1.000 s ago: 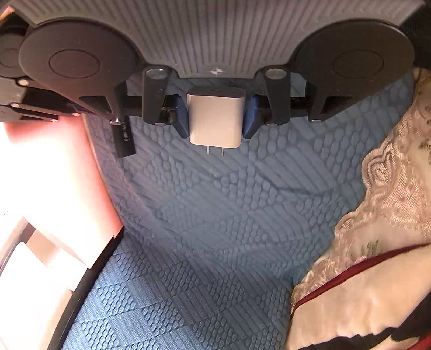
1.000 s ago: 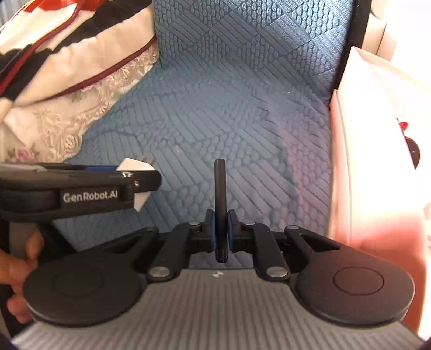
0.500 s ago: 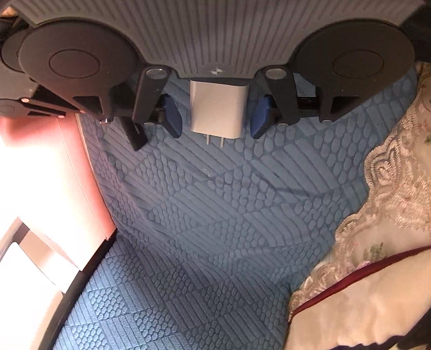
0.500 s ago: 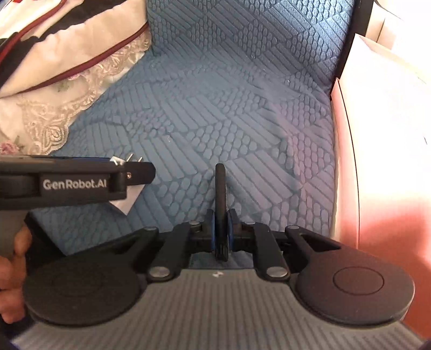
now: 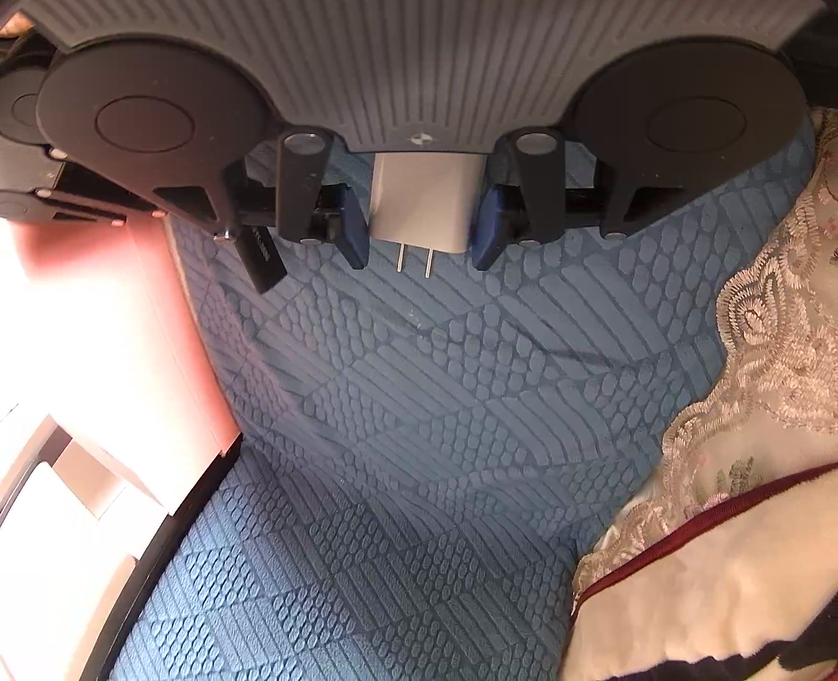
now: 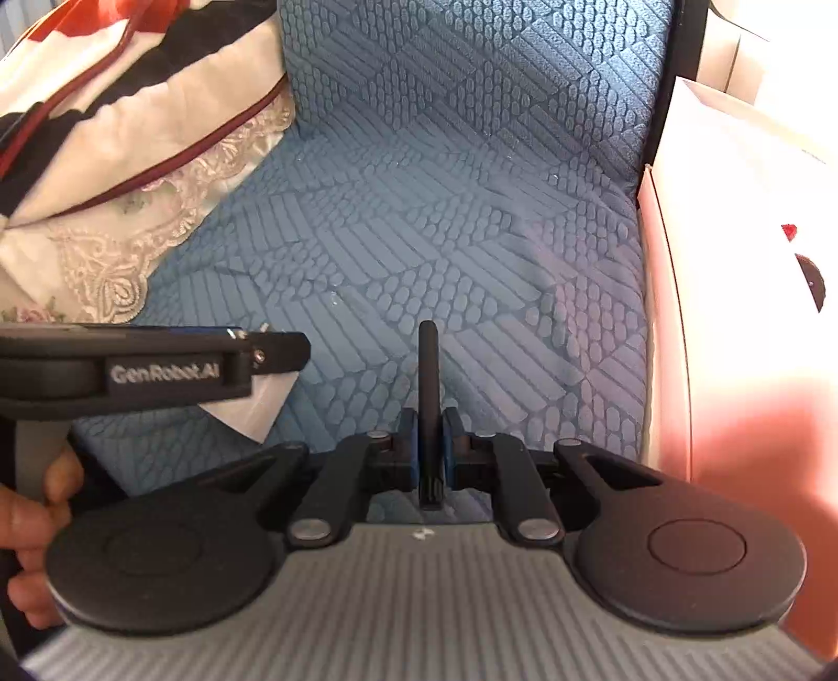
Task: Organize rigid objects
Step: 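Lift the white charger with the left gripper while the right gripper lifts the USB stick, then carry the charger in the left gripper while the right gripper carries the USB stick toward the box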
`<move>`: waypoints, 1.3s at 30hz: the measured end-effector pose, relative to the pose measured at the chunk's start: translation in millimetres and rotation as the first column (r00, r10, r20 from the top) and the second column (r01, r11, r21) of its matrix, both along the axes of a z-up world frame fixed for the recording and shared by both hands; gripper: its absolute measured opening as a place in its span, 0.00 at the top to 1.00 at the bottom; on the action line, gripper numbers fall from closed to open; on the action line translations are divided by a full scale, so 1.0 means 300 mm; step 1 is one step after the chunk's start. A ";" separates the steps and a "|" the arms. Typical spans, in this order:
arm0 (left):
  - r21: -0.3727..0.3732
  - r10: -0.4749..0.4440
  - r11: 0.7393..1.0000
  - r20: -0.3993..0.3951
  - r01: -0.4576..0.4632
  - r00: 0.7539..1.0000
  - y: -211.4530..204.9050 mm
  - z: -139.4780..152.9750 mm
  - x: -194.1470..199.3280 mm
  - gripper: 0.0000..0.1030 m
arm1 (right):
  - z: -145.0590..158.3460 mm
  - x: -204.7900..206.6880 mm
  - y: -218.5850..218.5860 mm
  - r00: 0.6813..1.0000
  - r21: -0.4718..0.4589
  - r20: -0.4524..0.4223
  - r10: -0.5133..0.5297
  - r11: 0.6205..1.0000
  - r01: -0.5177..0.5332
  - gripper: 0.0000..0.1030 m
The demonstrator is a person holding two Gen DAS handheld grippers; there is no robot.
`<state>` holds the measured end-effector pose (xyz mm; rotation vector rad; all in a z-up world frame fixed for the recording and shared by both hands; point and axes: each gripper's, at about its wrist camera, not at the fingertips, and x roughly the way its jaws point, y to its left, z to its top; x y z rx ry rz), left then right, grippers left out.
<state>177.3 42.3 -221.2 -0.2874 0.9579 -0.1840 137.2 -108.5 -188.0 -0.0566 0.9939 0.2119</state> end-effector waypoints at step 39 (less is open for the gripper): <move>-0.135 -0.029 0.988 0.306 0.073 0.952 -0.181 0.610 0.071 0.52 | 0.612 -0.007 -0.260 0.949 0.102 0.312 -0.048 0.995 0.017 0.87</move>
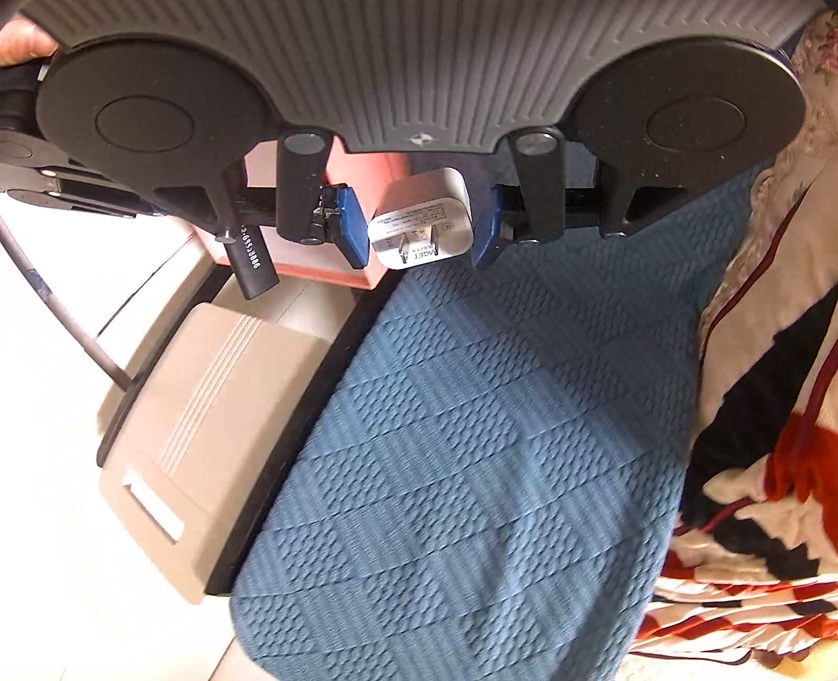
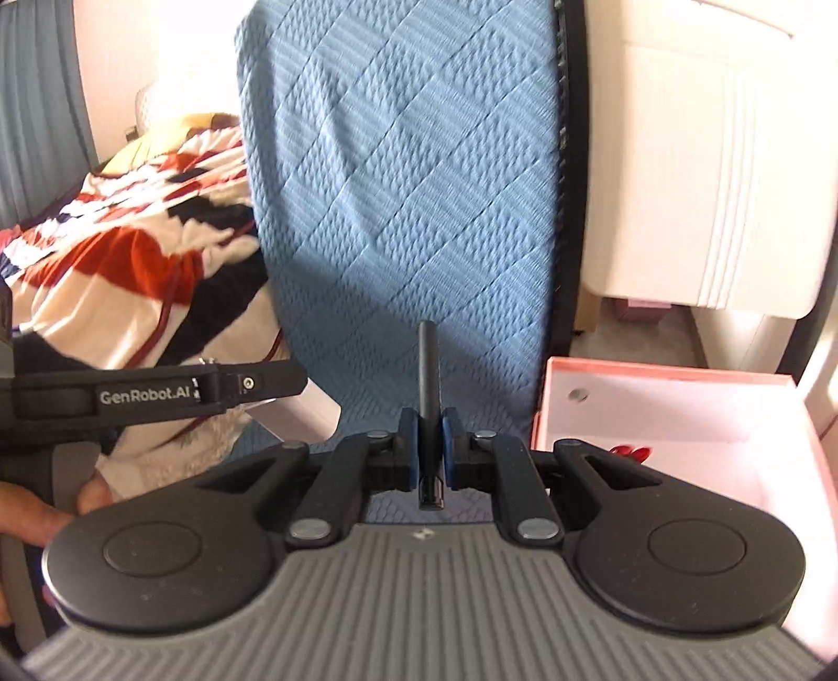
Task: Organize rigid objects
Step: 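Carry the charger in the left gripper while the right gripper carries the USB stick toward the box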
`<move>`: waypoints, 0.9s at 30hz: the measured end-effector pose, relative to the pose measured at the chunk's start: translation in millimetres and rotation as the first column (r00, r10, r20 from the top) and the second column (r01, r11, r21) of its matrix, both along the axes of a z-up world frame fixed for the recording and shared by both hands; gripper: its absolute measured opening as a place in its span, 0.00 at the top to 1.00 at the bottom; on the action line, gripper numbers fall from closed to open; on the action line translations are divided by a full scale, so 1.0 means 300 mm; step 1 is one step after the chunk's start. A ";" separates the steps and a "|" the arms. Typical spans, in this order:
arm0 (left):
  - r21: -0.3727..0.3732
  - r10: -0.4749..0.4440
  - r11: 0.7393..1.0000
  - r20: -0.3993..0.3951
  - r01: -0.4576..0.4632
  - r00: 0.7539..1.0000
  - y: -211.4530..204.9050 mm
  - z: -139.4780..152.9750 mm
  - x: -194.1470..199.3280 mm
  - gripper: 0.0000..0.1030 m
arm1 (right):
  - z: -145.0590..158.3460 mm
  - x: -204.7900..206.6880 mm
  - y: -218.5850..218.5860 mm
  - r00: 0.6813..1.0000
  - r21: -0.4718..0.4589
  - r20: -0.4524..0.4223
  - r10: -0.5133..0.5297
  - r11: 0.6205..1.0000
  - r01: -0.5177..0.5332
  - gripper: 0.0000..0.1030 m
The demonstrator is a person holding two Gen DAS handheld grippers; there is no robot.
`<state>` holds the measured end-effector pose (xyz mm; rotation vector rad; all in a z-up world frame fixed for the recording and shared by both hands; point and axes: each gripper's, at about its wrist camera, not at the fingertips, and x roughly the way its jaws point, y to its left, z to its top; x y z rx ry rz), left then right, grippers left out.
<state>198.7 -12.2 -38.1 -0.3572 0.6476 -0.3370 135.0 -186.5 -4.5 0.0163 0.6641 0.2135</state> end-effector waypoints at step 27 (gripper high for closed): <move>0.044 -0.169 0.984 -0.110 0.175 0.979 -0.544 -0.139 -0.032 0.52 | -0.203 -0.133 -0.477 0.970 0.010 -0.145 -0.196 0.980 0.200 0.87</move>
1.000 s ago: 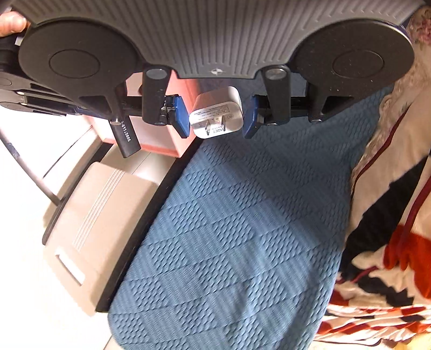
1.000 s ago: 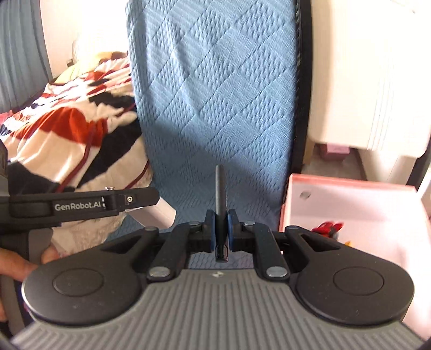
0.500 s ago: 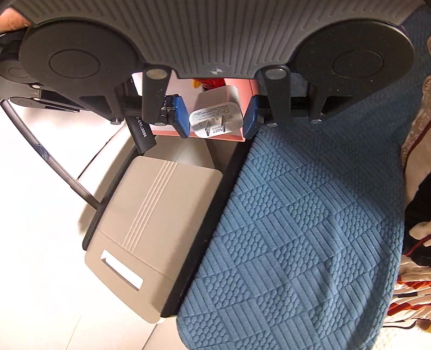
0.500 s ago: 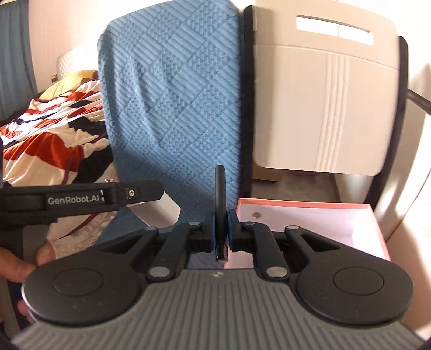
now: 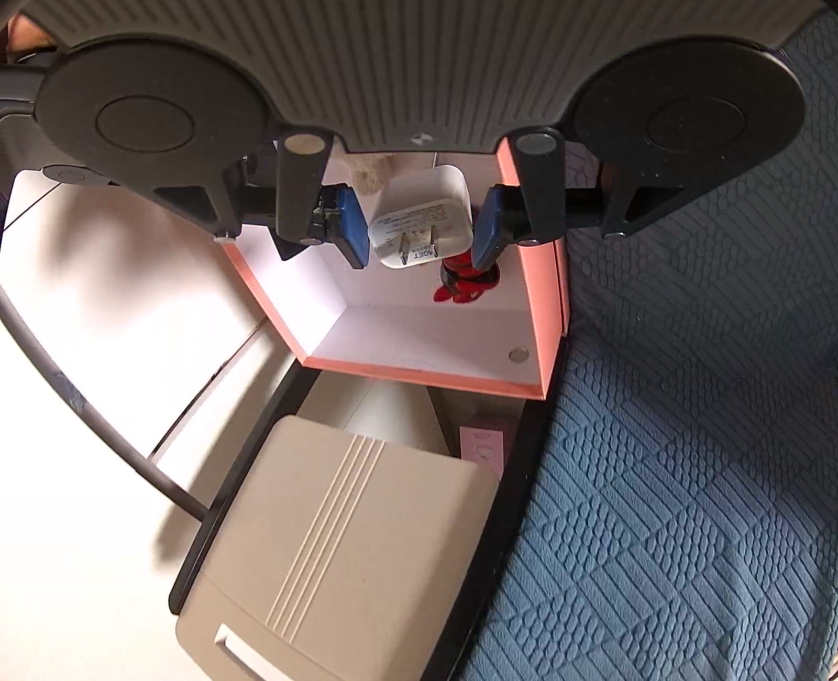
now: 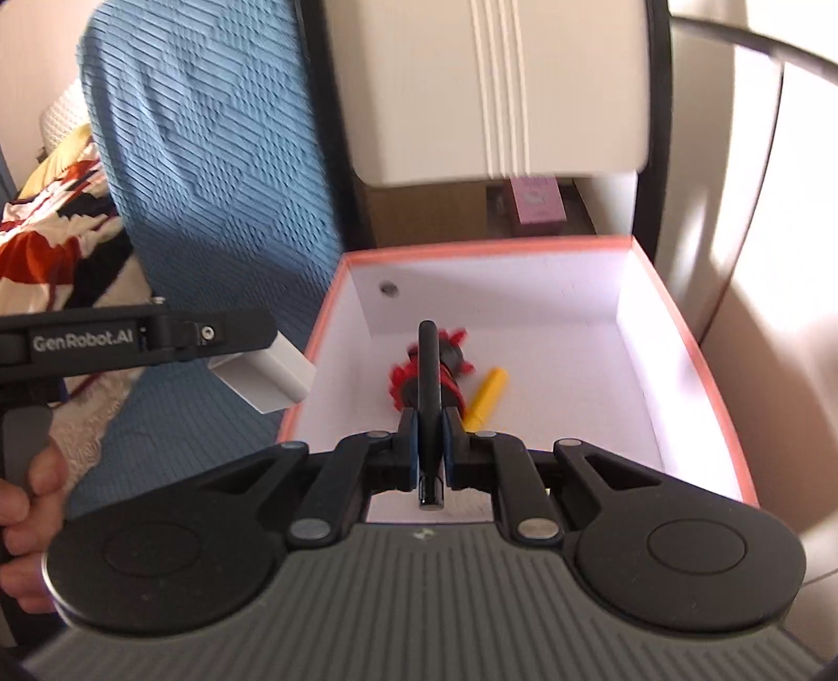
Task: Organize rigid objects
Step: 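Carry the charger in the left gripper while the right gripper carries the USB stick toward the box, then lower the charger and USB stick into the box and open both grippers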
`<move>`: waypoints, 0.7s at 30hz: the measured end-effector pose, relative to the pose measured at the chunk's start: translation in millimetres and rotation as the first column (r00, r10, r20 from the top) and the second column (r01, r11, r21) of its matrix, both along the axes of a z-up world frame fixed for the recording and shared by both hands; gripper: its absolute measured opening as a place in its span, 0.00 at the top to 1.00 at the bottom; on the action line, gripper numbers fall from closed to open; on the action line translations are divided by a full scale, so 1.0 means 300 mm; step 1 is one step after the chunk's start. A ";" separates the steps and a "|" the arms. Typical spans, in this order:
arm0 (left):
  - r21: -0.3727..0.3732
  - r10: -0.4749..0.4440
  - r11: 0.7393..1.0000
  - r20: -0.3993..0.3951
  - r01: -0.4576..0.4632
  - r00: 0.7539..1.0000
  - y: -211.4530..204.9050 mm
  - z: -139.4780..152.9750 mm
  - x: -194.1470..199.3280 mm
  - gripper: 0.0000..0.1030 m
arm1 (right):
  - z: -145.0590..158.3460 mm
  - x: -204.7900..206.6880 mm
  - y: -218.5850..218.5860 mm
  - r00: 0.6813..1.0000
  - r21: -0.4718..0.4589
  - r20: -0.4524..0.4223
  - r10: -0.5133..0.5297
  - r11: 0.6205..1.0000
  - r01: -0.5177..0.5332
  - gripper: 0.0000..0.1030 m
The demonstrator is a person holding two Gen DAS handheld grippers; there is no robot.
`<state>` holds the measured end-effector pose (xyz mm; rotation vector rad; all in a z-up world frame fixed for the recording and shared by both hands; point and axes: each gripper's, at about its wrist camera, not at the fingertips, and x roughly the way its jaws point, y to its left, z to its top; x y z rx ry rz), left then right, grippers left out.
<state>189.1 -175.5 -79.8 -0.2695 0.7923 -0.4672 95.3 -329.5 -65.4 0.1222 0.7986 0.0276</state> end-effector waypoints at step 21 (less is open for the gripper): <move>0.102 -0.042 0.993 -0.126 0.055 0.991 -0.174 -0.186 -0.052 0.52 | -0.243 -0.063 -0.100 0.990 0.075 -0.134 -0.052 0.995 0.062 0.87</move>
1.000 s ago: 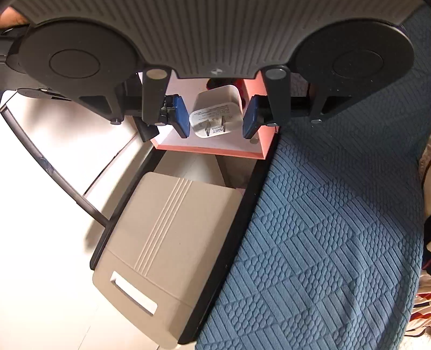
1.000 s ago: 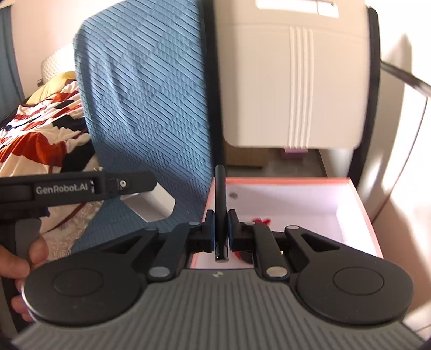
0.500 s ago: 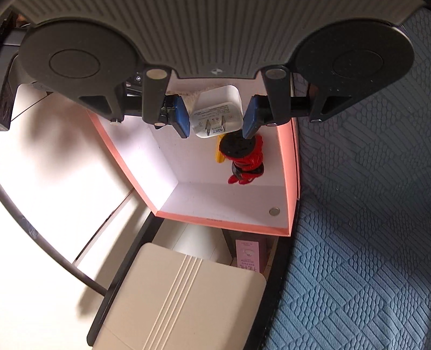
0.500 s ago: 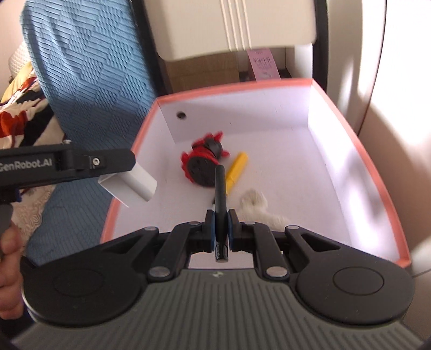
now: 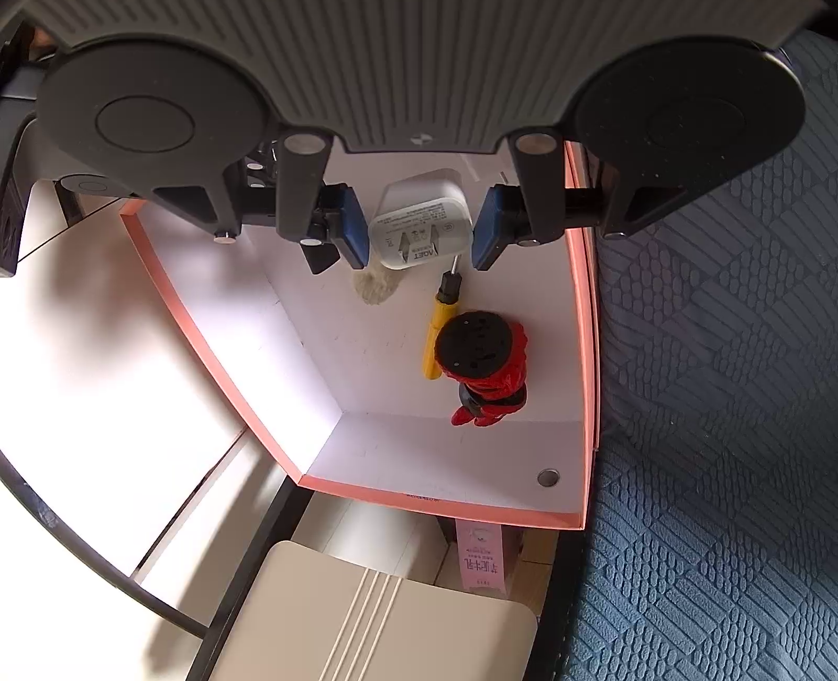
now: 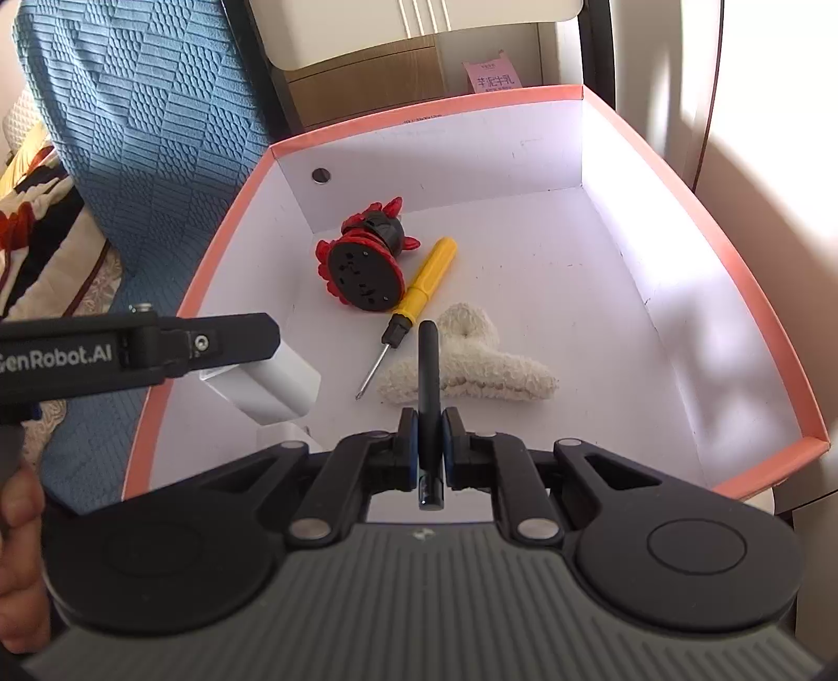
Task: Organize rigid objects
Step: 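Lower the charger and USB stick into the box and open both grippers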
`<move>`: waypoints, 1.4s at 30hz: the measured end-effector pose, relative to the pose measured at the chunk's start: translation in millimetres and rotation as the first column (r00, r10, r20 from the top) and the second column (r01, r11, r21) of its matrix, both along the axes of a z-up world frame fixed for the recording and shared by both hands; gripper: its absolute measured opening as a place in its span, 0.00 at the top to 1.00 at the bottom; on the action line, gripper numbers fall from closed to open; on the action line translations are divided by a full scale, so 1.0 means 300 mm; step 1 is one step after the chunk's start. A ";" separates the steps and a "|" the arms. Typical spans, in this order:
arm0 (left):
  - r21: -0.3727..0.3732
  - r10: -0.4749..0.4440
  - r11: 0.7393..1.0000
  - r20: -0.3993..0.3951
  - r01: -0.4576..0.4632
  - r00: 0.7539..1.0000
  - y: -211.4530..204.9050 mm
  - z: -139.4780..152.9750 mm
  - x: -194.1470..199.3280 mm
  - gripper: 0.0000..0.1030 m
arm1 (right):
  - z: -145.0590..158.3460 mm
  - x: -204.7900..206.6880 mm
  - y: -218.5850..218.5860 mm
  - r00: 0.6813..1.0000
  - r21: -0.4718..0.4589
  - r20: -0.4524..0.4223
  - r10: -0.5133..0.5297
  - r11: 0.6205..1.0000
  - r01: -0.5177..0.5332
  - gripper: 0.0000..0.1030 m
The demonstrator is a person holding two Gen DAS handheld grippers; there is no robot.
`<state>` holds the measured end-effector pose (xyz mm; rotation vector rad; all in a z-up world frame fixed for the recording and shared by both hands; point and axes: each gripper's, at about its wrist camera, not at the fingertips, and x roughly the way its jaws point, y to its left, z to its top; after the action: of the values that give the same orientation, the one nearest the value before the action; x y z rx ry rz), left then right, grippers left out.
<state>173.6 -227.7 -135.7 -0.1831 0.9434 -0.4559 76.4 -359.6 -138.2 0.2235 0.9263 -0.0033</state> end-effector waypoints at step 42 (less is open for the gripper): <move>-0.066 -0.034 0.996 0.383 0.064 0.923 0.295 0.587 -0.410 0.28 | 0.523 -0.298 0.270 0.941 -0.061 0.337 0.032 0.998 -0.012 0.83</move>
<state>50.5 -139.3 40.5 -0.1339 0.5481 -0.5520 -13.0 -278.5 18.6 0.1528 0.5846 0.0284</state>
